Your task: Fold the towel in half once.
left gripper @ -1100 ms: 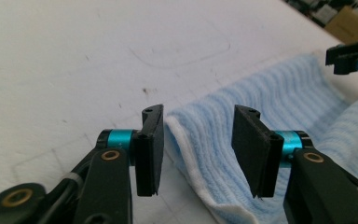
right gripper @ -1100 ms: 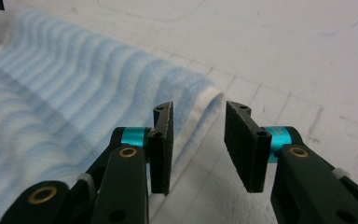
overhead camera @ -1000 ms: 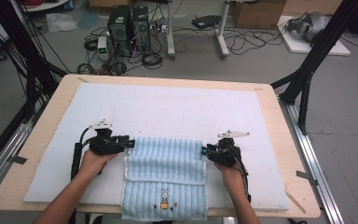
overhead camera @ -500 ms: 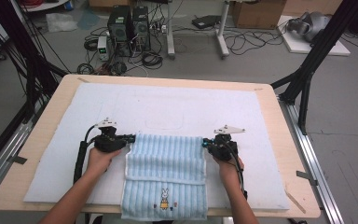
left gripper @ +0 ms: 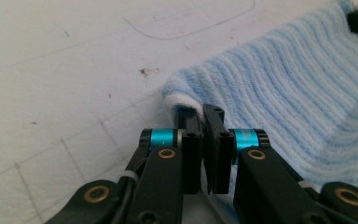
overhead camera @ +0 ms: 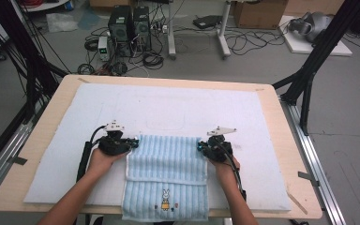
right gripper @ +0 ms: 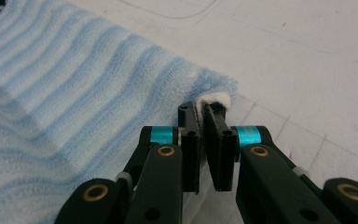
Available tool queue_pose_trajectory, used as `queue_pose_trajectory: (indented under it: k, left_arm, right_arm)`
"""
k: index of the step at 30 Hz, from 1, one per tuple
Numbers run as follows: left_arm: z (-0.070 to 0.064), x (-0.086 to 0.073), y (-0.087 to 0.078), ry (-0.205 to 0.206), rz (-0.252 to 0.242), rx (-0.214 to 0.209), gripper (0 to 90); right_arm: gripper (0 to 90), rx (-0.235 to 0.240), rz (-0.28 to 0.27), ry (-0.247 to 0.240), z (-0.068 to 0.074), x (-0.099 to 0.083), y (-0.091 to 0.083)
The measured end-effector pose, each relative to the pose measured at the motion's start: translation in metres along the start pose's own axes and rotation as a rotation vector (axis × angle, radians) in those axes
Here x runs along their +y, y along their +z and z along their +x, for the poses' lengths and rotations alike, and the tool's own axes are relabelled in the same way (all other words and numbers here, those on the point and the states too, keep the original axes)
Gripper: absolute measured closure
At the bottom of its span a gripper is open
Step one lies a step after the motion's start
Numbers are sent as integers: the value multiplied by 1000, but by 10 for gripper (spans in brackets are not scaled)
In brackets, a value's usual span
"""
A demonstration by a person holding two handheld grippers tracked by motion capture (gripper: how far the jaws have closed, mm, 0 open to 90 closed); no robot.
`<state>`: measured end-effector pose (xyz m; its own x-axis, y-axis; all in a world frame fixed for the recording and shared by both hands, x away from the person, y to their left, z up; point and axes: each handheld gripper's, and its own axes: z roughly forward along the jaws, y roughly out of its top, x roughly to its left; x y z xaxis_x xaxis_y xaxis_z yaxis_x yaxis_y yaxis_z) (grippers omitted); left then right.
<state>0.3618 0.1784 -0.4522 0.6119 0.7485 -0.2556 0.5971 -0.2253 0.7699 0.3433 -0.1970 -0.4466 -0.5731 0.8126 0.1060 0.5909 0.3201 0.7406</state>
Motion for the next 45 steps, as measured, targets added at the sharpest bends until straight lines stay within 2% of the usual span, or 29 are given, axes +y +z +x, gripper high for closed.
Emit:
queue_pose_trajectory:
  k: [2, 3, 4, 8, 11, 13, 14, 17, 19, 25, 27, 29, 31, 35, 36, 41, 43, 45]
  left_arm:
    - [6, 2, 3, -46, -30, 8, 861]
    - [8, 3, 4, -70, -34, 3, 862]
    - [11, 5, 5, -77, -22, -5, 862]
    - [17, 18, 13, -61, -38, 30, 861]
    - [25, 26, 21, -77, -33, 28, 861]
    - [28, 29, 26, -82, -60, 31, 861]
    - [30, 31, 28, -84, -49, 32, 861]
    - [33, 36, 34, -86, -62, 37, 861]
    - [35, 40, 37, -72, -80, 46, 861]
    - [46, 57, 47, -60, -90, 52, 860]
    - [48, 61, 50, -44, -91, 48, 859]
    - [50, 64, 53, -37, -94, 51, 858]
    - [49, 64, 53, -19, -117, 63, 857]
    - [51, 64, 55, -15, -131, 71, 857]
    - [52, 64, 56, -12, -136, 75, 857]
    - [55, 65, 57, -22, -127, 80, 851]
    - [56, 65, 55, -43, -124, 88, 770]
    - [59, 65, 51, -88, -128, 88, 617]
  right_arm:
    - [857, -14, -20, 7, -3, 1, 2]
    - [857, -12, -23, 16, -6, 2, 3]
    - [857, -16, -27, 21, -7, 4, 5]
    - [857, -35, -33, 29, -15, 15, 13]
    - [857, -55, -37, 34, -22, 24, 20]
    - [856, -63, -38, 39, -27, 28, 24]
    - [856, -67, -46, 39, -29, 30, 26]
    - [856, -83, -59, 35, -34, 34, 30]
    - [856, -92, -59, 41, -38, 38, 34]
    - [856, -127, -71, 49, -49, 50, 46]
    - [856, -138, -88, 47, -51, 51, 49]
    - [856, -144, -76, 55, -53, 52, 52]
    - [855, -153, -84, 54, -54, 53, 53]
    - [855, -161, -92, 35, -56, 55, 56]
    - [855, -162, -89, 45, -55, 56, 56]
    - [852, -169, -92, 45, -55, 60, 60]
    - [835, -164, -96, 52, -55, 60, 60]
    - [756, -175, -85, 61, -56, 60, 59]
